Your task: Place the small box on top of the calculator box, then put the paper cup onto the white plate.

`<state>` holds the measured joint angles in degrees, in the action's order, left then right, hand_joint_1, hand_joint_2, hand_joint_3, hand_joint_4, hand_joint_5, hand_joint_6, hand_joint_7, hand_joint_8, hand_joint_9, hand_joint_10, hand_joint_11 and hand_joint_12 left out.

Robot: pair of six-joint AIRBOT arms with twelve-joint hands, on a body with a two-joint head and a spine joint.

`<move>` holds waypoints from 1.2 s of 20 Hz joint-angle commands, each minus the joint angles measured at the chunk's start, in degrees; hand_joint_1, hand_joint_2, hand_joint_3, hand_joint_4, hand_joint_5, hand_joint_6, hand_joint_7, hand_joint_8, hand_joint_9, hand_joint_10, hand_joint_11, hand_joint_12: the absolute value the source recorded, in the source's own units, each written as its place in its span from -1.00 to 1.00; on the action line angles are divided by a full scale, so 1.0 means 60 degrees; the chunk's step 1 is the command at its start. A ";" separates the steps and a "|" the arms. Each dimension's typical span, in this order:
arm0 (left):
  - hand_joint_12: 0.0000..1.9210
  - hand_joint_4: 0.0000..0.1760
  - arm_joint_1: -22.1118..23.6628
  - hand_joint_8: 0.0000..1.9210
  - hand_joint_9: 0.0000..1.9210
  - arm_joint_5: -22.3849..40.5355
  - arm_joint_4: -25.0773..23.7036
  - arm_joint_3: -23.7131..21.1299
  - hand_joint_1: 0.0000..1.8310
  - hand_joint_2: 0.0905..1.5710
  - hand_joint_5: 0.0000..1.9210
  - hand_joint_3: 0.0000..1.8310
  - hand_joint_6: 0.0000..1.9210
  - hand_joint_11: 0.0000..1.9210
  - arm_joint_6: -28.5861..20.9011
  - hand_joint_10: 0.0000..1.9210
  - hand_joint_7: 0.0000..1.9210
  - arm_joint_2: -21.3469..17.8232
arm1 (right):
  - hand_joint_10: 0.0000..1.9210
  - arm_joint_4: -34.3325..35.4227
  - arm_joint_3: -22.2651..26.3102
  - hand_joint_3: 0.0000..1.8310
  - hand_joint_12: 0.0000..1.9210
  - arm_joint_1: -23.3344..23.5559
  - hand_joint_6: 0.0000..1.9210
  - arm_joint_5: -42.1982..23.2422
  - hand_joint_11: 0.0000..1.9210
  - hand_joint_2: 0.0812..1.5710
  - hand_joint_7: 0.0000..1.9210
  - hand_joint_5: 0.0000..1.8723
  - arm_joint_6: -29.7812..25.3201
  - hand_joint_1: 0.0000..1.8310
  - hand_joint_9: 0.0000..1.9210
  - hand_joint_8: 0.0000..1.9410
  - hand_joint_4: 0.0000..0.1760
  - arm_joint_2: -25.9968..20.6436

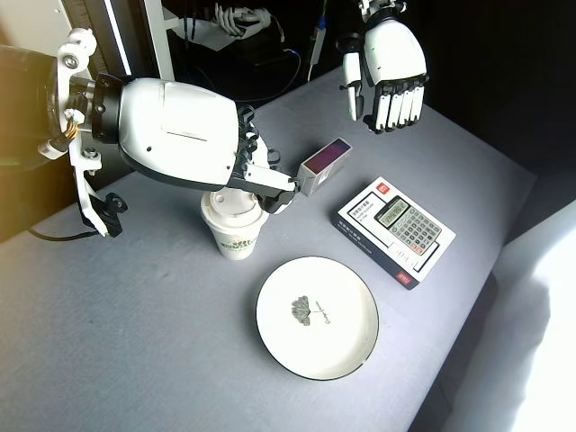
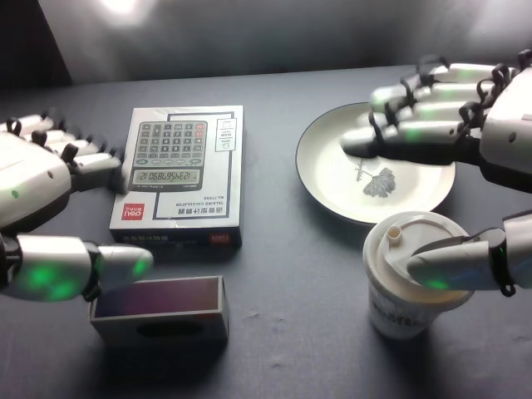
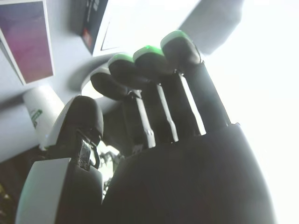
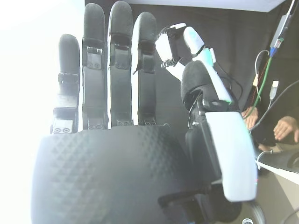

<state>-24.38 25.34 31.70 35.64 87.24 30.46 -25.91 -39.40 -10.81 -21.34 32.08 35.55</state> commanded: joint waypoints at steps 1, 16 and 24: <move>-0.56 -1.00 0.0107 -0.99 -0.80 0.0910 -0.0136 0.0023 -1.00 0.39 -0.74 -0.99 -0.99 -1.00 0.0059 -0.99 -0.75 -0.0056 | -0.99 0.0229 0.0008 -0.99 -0.69 0.0150 -0.99 -0.0991 -1.00 0.37 -0.88 -0.86 -0.0020 -0.85 -0.91 -1.00 -1.00 -0.0093; -0.75 -1.00 0.0439 -1.00 -0.89 0.0401 0.1065 -0.0094 -0.15 0.26 -0.91 -1.00 -1.00 -1.00 0.0838 -1.00 -0.89 0.0277 | -1.00 0.0228 0.0007 -1.00 -0.59 0.0150 -1.00 -0.0992 -1.00 0.38 -0.83 -0.81 -0.0018 -0.81 -0.85 -1.00 -1.00 -0.0093; -1.00 -1.00 -0.0318 -1.00 -1.00 0.1060 0.1935 -0.0435 0.20 0.37 -0.99 -0.99 -1.00 -1.00 0.0916 -1.00 -0.98 0.0633 | -1.00 0.0228 0.0007 -1.00 -0.50 0.0150 -0.99 -0.0994 -1.00 0.37 -0.80 -0.77 -0.0014 -0.72 -0.83 -0.99 -1.00 -0.0092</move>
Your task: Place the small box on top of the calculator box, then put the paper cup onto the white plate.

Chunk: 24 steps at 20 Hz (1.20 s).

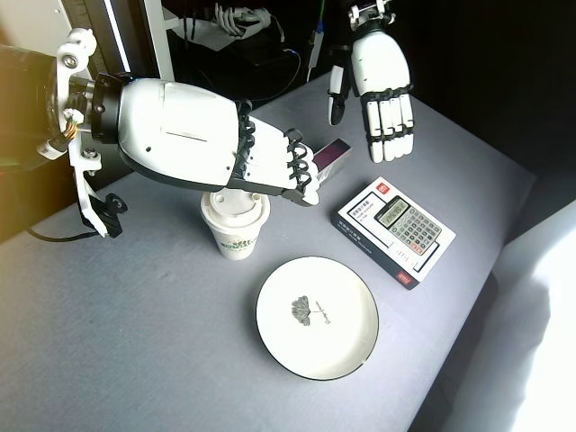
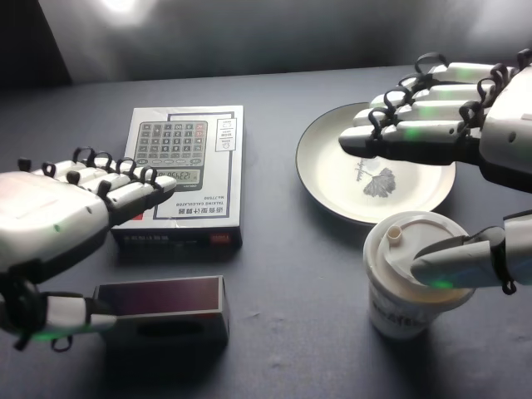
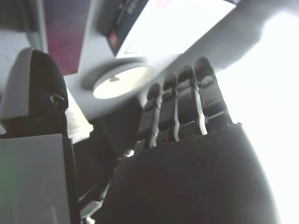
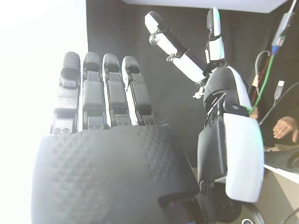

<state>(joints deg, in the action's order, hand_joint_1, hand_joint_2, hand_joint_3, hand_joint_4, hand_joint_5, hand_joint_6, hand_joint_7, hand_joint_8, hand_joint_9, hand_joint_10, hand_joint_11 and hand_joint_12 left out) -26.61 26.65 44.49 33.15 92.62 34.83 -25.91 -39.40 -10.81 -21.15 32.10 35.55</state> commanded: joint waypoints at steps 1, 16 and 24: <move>-1.00 -1.00 0.0014 -1.00 -1.00 0.0841 -0.0155 -0.0032 0.20 0.37 -0.99 -0.99 -1.00 -0.99 0.0053 -1.00 -0.98 0.0003 | -1.00 0.0228 0.0007 -1.00 -0.54 0.0150 -1.00 -0.1027 -1.00 0.37 -0.82 -0.79 -0.0018 -0.72 -0.85 -1.00 -1.00 -0.0092; -0.56 -1.00 -0.0795 -0.99 -0.85 0.1151 -0.0291 0.0311 0.31 0.33 -0.87 -1.00 -0.99 -1.00 0.0287 -0.99 -0.83 0.1202 | -1.00 0.0227 0.0006 -1.00 -0.44 0.0150 -1.00 -0.1028 -1.00 0.38 -0.81 -0.77 -0.0016 -0.67 -0.83 -1.00 -1.00 -0.0092; -0.53 -1.00 -0.0959 -1.00 -0.82 0.1135 -0.0327 0.0762 0.35 0.36 -0.83 -0.99 -1.00 -1.00 0.0264 -1.00 -0.79 0.1600 | -1.00 0.0227 0.0006 -1.00 -0.44 0.0150 -1.00 -0.1028 -1.00 0.39 -0.81 -0.76 -0.0016 -0.67 -0.83 -1.00 -1.00 -0.0092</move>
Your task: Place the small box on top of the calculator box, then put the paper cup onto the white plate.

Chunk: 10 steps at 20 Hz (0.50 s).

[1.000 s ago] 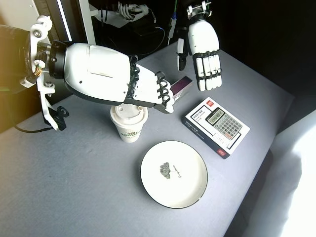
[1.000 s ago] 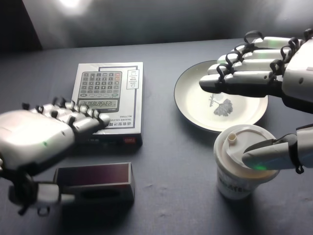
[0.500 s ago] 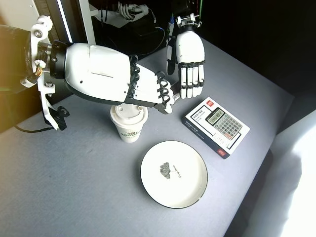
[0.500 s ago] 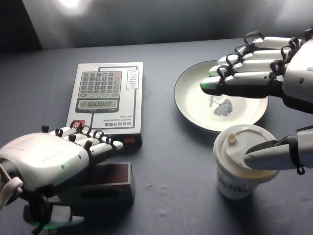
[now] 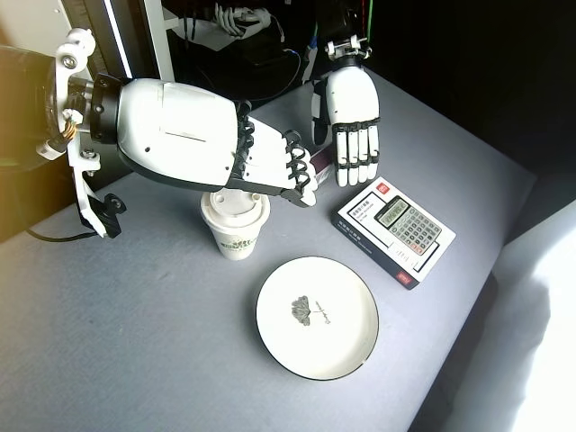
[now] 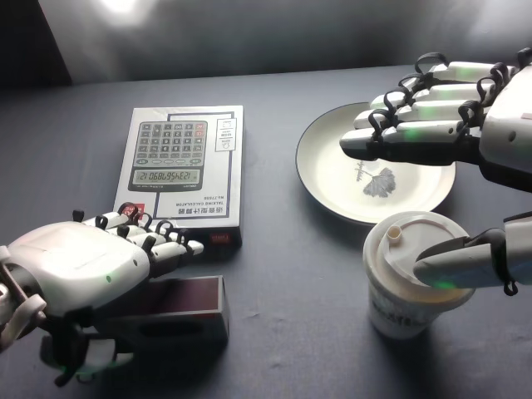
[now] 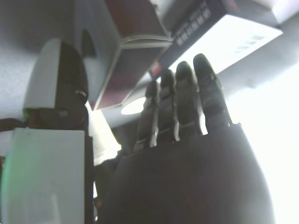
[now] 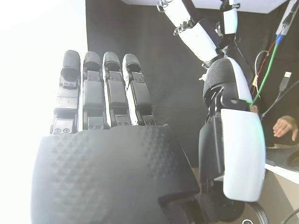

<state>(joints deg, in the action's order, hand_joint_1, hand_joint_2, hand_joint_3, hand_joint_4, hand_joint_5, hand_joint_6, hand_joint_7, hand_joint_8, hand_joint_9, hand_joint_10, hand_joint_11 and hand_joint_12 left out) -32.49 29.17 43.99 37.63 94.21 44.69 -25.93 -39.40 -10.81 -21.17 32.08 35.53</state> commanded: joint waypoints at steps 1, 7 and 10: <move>-0.57 -1.00 -0.0007 -1.00 -0.83 0.0705 -0.0224 0.0039 0.32 0.38 -0.85 -0.99 -1.00 -1.00 0.0000 -1.00 -0.81 0.0000 | -0.99 0.0230 0.0006 -1.00 -0.40 0.0150 -0.99 -0.1024 -1.00 0.38 -0.78 -0.74 -0.0013 -0.65 -0.81 -0.99 -1.00 -0.0089; -0.67 -1.00 -0.0246 -1.00 -0.87 0.0709 -0.0227 0.0167 0.31 0.40 -0.87 -0.99 -1.00 -1.00 0.0005 -1.00 -0.84 0.0195 | -1.00 0.0230 0.0006 -1.00 -0.44 0.0150 -1.00 -0.1024 -1.00 0.39 -0.79 -0.76 -0.0013 -0.66 -0.81 -1.00 -1.00 -0.0089; -0.49 -1.00 -0.0357 -0.99 -0.79 0.0717 -0.0243 0.0292 0.35 0.39 -0.78 -1.00 -0.98 -1.00 -0.0004 -0.98 -0.74 0.0330 | -1.00 0.0230 0.0006 -1.00 -0.45 0.0150 -1.00 -0.1024 -1.00 0.40 -0.80 -0.76 -0.0013 -0.67 -0.82 -1.00 -1.00 -0.0089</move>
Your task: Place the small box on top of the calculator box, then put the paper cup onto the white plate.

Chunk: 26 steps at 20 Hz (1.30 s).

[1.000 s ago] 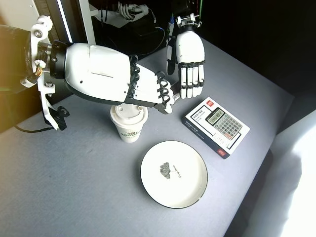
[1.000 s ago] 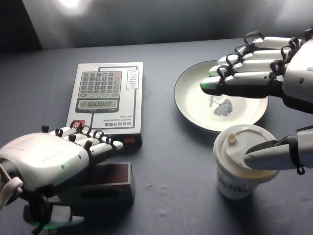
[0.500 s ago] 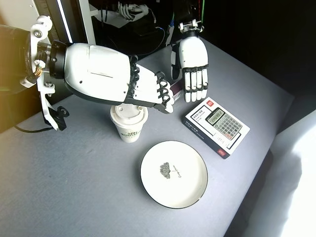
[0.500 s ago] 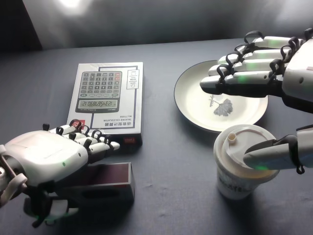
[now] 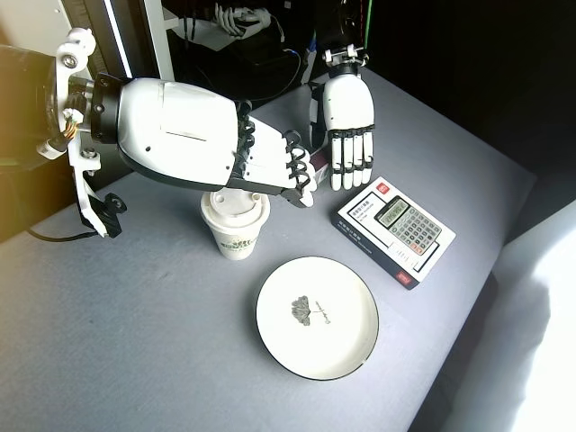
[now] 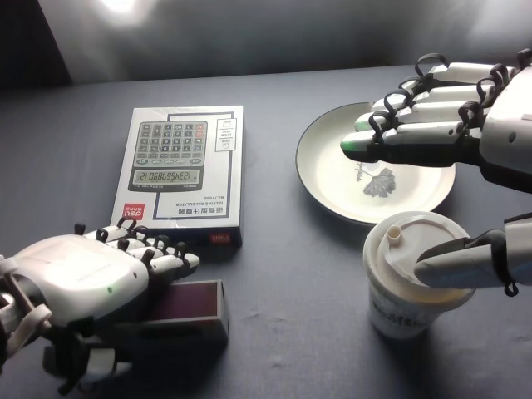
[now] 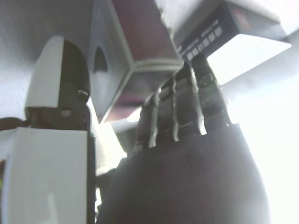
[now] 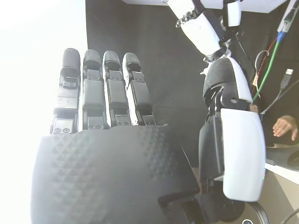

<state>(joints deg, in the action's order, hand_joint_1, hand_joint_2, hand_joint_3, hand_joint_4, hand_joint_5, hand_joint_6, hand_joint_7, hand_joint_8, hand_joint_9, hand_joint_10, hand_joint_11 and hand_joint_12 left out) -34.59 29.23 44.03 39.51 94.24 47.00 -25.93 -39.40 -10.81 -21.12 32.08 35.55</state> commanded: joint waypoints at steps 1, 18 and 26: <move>-0.31 -1.00 -0.0027 -0.99 -0.72 0.0707 -0.0251 0.0030 0.38 0.38 -0.69 -1.00 -0.98 -1.00 -0.0013 -0.98 -0.67 -0.0001 | -0.99 0.0230 0.0006 -1.00 -0.40 0.0150 -0.99 -0.1031 -1.00 0.39 -0.78 -0.74 -0.0013 -0.64 -0.80 -0.99 -1.00 -0.0092; 0.52 -1.00 0.0245 0.42 -0.29 0.0970 0.0213 0.0240 0.39 0.43 0.06 -1.00 -0.27 -0.59 0.0046 0.32 -0.08 0.0364 | -0.99 0.0230 0.0006 -1.00 -0.35 0.0151 -0.99 -0.1030 -1.00 0.39 -0.75 -0.71 -0.0013 -0.61 -0.77 -0.99 -1.00 -0.0093; 0.57 -1.00 0.1807 0.58 -0.40 0.0660 0.1906 0.0242 0.46 0.55 -0.17 -1.00 0.04 -0.66 0.1815 0.68 -0.21 0.0162 | -1.00 0.0230 0.0006 -1.00 -0.39 0.0150 -1.00 -0.1030 -1.00 0.41 -0.79 -0.75 -0.0013 -0.65 -0.81 -1.00 -1.00 -0.0093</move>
<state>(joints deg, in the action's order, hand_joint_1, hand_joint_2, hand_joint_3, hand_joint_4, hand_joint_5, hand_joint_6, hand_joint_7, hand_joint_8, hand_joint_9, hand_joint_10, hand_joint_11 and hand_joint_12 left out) -24.08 30.02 57.21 40.93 105.01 48.99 -25.91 -39.40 -10.81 -21.15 32.10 35.55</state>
